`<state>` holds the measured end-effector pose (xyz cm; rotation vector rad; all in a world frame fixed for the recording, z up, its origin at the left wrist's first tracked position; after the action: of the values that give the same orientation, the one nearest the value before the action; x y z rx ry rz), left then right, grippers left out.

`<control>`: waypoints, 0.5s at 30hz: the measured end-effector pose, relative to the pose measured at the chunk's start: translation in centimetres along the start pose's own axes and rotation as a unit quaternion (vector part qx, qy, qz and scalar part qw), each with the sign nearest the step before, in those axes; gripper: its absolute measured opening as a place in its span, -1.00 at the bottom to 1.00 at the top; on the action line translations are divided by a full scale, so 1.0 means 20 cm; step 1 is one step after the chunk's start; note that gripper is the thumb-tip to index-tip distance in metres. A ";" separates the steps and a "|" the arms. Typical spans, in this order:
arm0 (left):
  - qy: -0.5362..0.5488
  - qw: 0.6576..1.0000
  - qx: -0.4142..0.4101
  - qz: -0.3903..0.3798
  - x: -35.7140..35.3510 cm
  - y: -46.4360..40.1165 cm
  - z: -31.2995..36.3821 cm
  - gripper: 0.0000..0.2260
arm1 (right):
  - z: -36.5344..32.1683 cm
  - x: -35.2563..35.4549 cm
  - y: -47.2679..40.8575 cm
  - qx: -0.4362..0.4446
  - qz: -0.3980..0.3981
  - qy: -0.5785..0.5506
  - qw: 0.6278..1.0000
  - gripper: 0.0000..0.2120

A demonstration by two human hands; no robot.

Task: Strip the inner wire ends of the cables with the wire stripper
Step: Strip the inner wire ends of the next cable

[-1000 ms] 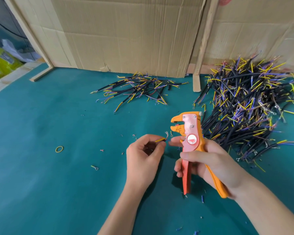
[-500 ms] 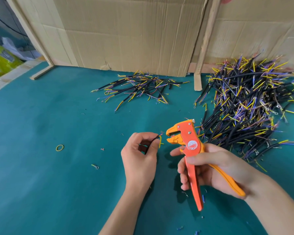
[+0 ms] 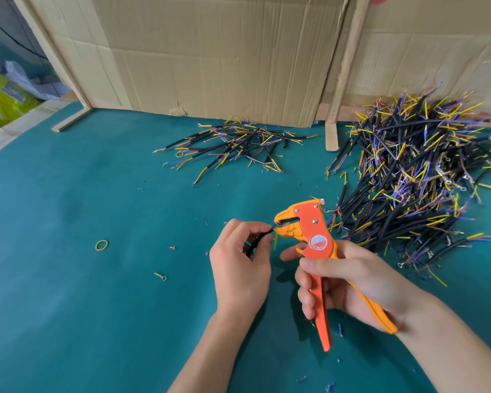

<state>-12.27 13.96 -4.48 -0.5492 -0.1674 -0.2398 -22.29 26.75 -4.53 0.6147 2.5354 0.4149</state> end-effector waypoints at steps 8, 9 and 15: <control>0.010 1.000 0.020 -0.001 -0.02 0.00 -0.03 -0.81 | 0.03 0.00 -0.05 0.038 0.063 -0.032 0.997 -0.64; 0.019 0.999 0.030 0.000 -0.02 0.00 -0.04 -0.81 | 0.03 -0.01 -0.05 0.039 0.055 -0.043 0.997 -0.65; 0.043 0.988 0.145 -0.018 -0.02 -0.03 -0.10 -0.85 | -0.02 0.02 -0.03 0.093 0.001 -0.137 0.986 -0.63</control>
<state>-12.63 12.56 -6.00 -0.2455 -0.1263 -0.2680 -23.02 26.35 -4.59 0.6915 2.3226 0.0853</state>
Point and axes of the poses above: each hand's wrist, its own y-axis away from the middle knuckle, its own x-axis out of the back of the hand, z = x × y, the point moved 5 cm from there along -y, towards the middle knuckle, and after that the axes turned 9 degrees about z, right-handed, at the moved point
